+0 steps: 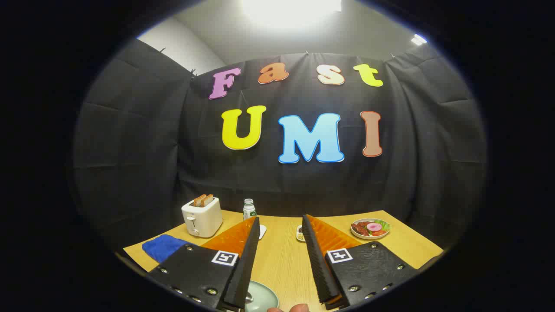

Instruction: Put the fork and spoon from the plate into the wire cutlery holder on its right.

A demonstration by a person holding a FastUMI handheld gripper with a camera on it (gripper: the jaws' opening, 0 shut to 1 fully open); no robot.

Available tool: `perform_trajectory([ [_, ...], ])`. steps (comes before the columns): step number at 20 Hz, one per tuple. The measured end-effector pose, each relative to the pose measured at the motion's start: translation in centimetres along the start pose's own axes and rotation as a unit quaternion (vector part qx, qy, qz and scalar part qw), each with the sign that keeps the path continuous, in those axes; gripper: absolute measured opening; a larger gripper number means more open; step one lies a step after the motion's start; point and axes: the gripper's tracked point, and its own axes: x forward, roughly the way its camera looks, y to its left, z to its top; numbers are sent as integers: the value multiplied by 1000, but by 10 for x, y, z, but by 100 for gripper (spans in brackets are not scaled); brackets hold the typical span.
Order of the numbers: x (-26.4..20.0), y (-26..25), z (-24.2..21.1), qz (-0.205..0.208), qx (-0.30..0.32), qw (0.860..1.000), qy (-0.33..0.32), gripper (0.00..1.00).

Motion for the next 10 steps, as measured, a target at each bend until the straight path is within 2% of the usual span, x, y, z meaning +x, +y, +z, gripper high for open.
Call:
perform_trajectory([
  [10, 7, -9, -1, -7, 5, 1000, -2, 60],
])
